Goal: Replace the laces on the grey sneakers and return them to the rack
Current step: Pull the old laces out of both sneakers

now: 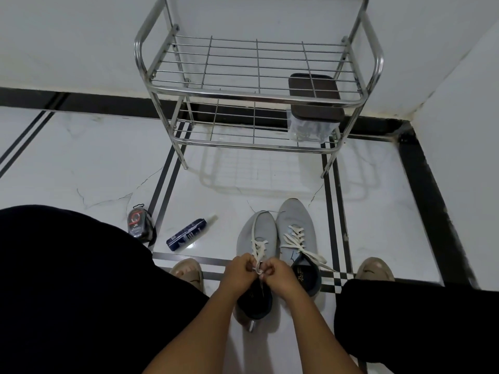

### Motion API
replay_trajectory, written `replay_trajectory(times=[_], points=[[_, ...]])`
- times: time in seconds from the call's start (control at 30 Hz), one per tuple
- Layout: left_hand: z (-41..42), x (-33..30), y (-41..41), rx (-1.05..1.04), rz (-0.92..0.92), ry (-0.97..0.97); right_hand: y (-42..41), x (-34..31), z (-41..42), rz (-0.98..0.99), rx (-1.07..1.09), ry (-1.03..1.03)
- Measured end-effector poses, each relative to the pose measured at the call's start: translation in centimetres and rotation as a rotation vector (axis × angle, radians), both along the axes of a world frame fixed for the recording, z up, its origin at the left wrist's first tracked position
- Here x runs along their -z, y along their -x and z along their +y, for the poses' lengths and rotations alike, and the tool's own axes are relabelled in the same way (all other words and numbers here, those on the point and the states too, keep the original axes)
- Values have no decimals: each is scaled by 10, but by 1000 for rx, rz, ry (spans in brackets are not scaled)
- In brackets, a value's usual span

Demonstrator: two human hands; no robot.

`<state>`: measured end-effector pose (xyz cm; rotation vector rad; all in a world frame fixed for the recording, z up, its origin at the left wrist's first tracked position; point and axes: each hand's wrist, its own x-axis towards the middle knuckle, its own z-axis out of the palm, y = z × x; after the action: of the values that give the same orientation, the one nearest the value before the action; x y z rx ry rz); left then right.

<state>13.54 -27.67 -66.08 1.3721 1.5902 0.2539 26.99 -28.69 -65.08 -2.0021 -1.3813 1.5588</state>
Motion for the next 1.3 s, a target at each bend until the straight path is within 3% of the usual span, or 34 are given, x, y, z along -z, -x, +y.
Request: replay_trajectory(times=[0.37,0.53,0.67,0.77,0.87,1.0,1.07,1.2,1.3], points=[[0,-10,5,-33,-5,37,-6,-1,-4,127,151,42],[8,-17,6,173,233,-20,-3,-4,-5,44,16,20],[12,-17,9,211,223,77,-2,-6,-9,-69,-108,38],[10,-8,17,-43,-10,258,2,-5,-14,-168,-8,70],[4,-6,16,-382,-220,454,5,-5,-13,-134,124,128],[3,-8,2,-330,-115,256,5,-7,-9,-55,-8,89],[4,-16,-5,-353,-161,190,7,-7,-10,-23,17,70],[24,-32,3,-868,-425,276,8,-15,-4,292,511,236],[34,-29,25,-1321,-744,273,-3,-36,12,645,944,156]])
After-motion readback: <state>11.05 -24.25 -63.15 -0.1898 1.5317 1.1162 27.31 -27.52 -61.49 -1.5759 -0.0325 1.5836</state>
